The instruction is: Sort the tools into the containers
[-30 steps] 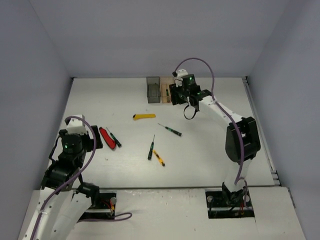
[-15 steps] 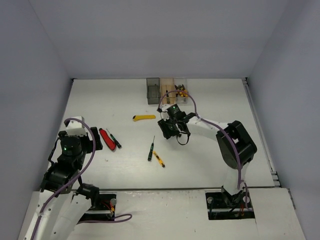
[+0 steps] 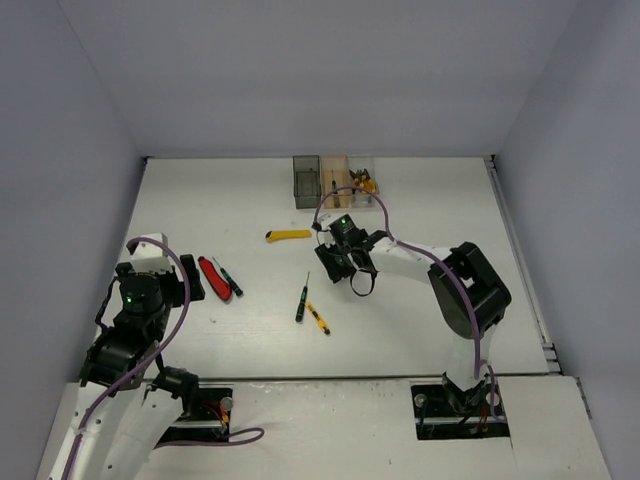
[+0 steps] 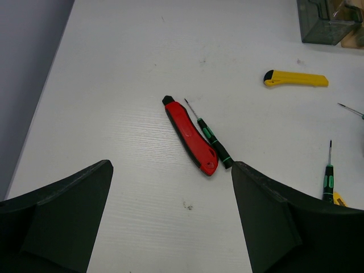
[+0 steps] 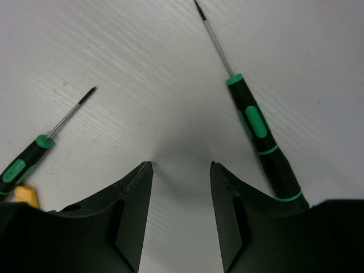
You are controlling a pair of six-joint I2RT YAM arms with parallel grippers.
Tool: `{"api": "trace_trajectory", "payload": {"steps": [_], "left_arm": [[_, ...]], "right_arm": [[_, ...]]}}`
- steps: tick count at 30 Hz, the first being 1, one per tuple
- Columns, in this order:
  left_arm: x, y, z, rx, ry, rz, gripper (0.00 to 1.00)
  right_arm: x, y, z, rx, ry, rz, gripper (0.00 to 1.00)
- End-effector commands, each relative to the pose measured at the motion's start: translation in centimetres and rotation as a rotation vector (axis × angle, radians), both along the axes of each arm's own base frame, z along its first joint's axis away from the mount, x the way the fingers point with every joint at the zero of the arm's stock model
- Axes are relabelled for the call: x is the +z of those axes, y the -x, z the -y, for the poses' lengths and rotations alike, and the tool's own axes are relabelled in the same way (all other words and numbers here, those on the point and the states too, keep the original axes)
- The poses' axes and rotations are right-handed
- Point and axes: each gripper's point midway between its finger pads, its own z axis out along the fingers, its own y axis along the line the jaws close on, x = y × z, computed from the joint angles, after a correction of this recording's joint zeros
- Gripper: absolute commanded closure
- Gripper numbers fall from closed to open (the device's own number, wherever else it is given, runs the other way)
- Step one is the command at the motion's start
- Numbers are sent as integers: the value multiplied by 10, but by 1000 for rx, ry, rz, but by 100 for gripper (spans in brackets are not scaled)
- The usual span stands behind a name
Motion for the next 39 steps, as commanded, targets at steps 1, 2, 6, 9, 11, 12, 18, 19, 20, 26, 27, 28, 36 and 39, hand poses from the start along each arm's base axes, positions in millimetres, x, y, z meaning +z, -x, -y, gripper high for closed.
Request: {"api": "trace_trajectory", "payload": {"steps": [1,2,6,9,11,12,18,19,20,26,27,28,36,39], "left_arm": [[17,-5,1,-3,13,50,18],[17,-6,2,-4,14,49,18],[16,-6,3,-8,14,44,18],[16,-6,3,-8,14,42,18],[16,-6,2,-8,14,44,18],[16,-6,2,-7,14,44,18],[17,-6,2,-8,14,46,18],[17,-6,2,-8,14,47,18],[17,-6,2,-9,14,47,18],[17,-5,2,-8,13,48,18],[17,-5,2,-9,14,47,18],[17,-5,2,-8,14,47,18],[15,-6,3,-10,14,43,18],[15,-7,3,-8,14,42,18]], "right_arm": [[71,-13,-22,31,-74,168,58],[75,-18,-19,29,-56,192,58],[71,-40,2,1,37,230,58],[60,-54,16,-4,50,199,60],[53,-61,20,14,32,172,60],[47,-63,23,24,26,154,60],[35,-68,18,105,-11,101,60],[30,-67,18,114,-6,90,60],[26,-67,18,118,-1,82,60],[3,-62,18,113,8,23,66],[0,-61,17,108,8,17,70],[0,-61,17,106,9,14,73],[56,-68,-4,70,-49,127,100],[117,-82,-12,-1,-136,236,100]]}}
